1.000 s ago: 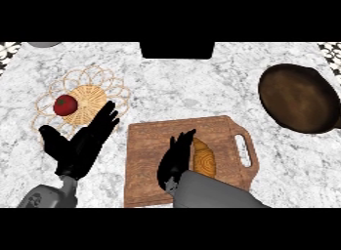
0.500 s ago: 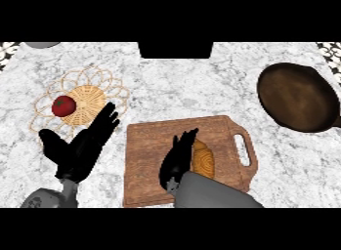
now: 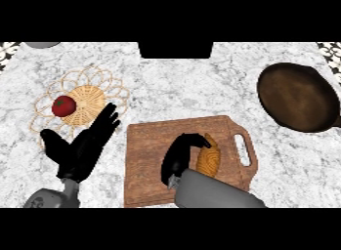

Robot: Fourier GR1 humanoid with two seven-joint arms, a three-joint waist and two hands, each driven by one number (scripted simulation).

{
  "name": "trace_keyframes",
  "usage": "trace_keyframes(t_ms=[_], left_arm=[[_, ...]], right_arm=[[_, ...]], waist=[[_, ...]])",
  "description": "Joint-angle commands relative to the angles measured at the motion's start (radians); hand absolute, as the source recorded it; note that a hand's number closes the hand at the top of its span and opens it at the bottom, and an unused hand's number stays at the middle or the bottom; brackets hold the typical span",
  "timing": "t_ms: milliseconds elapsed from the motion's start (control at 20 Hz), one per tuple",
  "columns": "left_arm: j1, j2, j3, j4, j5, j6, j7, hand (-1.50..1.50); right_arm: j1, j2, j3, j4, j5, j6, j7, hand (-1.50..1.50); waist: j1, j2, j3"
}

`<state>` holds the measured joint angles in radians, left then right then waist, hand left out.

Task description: Pick the croissant from the cutting board and place it in the pan

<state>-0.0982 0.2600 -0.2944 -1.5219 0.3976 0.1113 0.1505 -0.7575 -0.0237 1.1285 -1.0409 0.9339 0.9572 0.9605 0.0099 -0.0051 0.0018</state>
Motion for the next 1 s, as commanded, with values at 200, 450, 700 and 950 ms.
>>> trace_keyframes(t_ms=[200, 450, 700, 950], left_arm=[[-0.051, -0.022, 0.053, 0.066, -0.018, -0.046, -0.001, 0.00], [0.021, -0.011, 0.043, -0.024, -0.022, 0.005, 0.014, 0.00], [0.048, -0.004, 0.060, -0.010, -0.019, 0.006, 0.001, 0.00], [0.060, 0.006, 0.075, -0.025, -0.002, -0.014, -0.004, 0.00]], right_arm=[[0.018, 0.022, 0.067, 0.104, 0.168, -0.111, -0.100, 1.50], [0.125, -0.045, -0.210, -0.197, 0.078, -0.417, -0.030, 1.50], [0.184, -0.066, -0.380, -0.434, 0.087, -0.684, -0.023, 1.50], [0.275, -0.164, -0.443, -0.670, 0.162, -0.903, -0.050, 1.50]], waist=[[-0.004, 0.008, -0.002], [-0.067, -0.002, 0.008], [-0.097, -0.010, 0.006], [-0.069, -0.007, 0.002]])
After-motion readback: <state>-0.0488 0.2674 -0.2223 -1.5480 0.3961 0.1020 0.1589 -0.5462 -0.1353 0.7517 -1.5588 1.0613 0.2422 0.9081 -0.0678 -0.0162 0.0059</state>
